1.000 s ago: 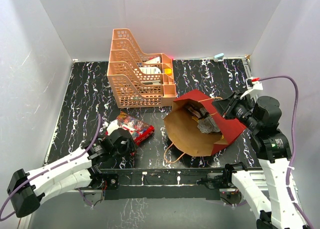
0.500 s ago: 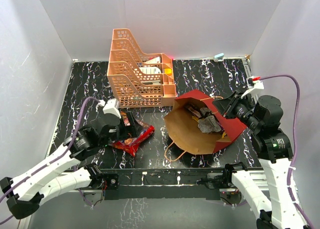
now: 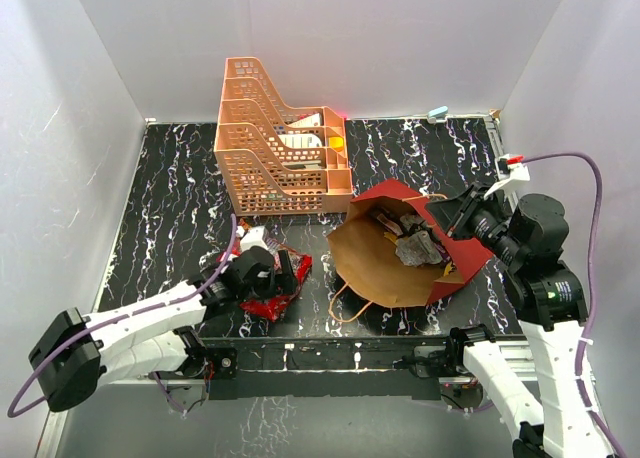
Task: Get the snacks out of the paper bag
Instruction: Place the snack at the center of the board.
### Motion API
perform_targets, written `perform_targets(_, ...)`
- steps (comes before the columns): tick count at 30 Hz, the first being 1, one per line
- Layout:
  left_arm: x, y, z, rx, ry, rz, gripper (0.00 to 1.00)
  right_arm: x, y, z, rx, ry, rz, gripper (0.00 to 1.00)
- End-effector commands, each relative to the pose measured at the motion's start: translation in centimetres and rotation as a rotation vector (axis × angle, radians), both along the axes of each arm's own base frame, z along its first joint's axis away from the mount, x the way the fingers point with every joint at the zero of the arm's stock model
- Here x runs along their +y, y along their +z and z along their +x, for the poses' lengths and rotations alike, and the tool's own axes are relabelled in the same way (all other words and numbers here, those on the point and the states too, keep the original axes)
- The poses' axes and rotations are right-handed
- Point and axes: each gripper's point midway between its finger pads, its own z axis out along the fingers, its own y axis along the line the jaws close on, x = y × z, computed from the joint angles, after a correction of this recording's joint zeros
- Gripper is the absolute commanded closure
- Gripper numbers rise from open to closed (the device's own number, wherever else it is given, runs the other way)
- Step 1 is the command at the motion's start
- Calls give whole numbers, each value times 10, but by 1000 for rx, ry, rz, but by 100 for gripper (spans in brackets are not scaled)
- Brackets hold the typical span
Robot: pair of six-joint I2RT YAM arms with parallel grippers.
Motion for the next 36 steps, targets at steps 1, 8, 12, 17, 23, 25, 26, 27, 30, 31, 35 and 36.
perform_targets(1, -2, -24, -21, 98, 41, -105, 13, 0, 12, 0, -55, -1, 6, 93)
perform_targets(8, 9, 28, -5, -29, -9, -15, 3, -2, 15, 0, -61, -7, -4, 93)
perform_targets(12, -16, 69, 3, -74, -85, -76, 2, -3, 15, 1, -62, -13, -4, 93)
perform_targets(17, -71, 78, -2, -33, -197, -258, 2, -2, 15, 0, -60, -11, 2, 93)
perform_targets(23, -112, 34, -3, 97, -244, -314, 2, -3, 16, 0, -56, -19, -1, 93)
perform_targets(25, -111, 15, 1, 124, -224, -255, 2, -4, 17, -1, -57, -22, -3, 93)
perform_targets(26, -107, 3, 4, 137, -207, -214, 2, -4, 17, -2, -59, -22, -3, 93)
perform_targets(27, -101, -6, 5, 144, -184, -171, 1, -4, 17, -2, -58, -21, -3, 93)
perform_targets(30, -63, -20, 19, 97, -69, -9, 2, -3, 20, -3, -59, -16, -2, 93)
perform_targets(31, -49, -22, 22, 84, -38, 40, 2, -3, 20, -3, -59, -14, -1, 93)
perform_targets(35, 8, -23, 35, 46, 53, 190, 2, -3, 16, -3, -54, -16, -5, 93)
perform_targets(36, 22, -23, 37, 46, 76, 215, 2, -3, 15, -2, -52, -16, -5, 93)
